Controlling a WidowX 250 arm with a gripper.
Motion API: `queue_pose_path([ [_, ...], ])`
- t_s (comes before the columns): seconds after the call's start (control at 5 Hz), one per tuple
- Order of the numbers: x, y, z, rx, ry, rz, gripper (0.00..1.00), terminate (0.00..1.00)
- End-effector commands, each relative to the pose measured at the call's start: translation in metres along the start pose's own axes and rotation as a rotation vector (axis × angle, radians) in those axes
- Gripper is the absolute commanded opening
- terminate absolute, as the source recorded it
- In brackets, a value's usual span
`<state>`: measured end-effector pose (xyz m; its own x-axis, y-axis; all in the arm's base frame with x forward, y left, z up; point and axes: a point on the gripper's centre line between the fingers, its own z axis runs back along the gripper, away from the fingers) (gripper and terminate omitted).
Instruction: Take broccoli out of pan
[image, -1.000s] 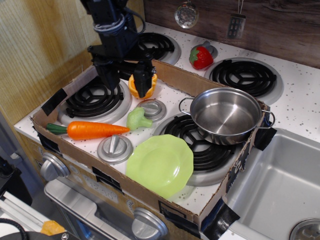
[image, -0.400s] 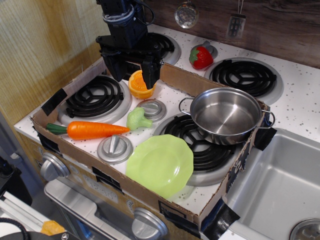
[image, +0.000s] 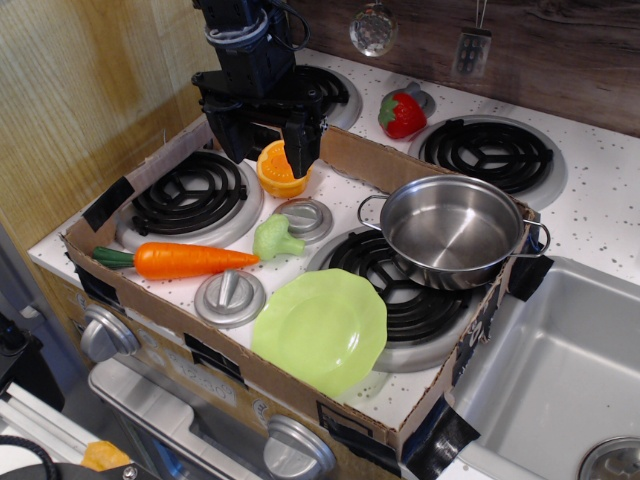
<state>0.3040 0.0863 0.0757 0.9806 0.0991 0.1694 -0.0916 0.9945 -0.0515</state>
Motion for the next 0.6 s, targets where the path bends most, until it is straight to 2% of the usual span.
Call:
queue_pose_path([
  [0.0, 0.0136, 0.0008, 0.0138, 0.010, -0.036, -0.007, 1.00, 0.00],
  [0.2, 0.0136, 0.0008, 0.0138, 0.010, -0.036, -0.007, 1.00, 0.00],
  [0.4, 0.0136, 0.0008, 0.0138, 0.010, -0.036, -0.007, 1.00, 1.00],
])
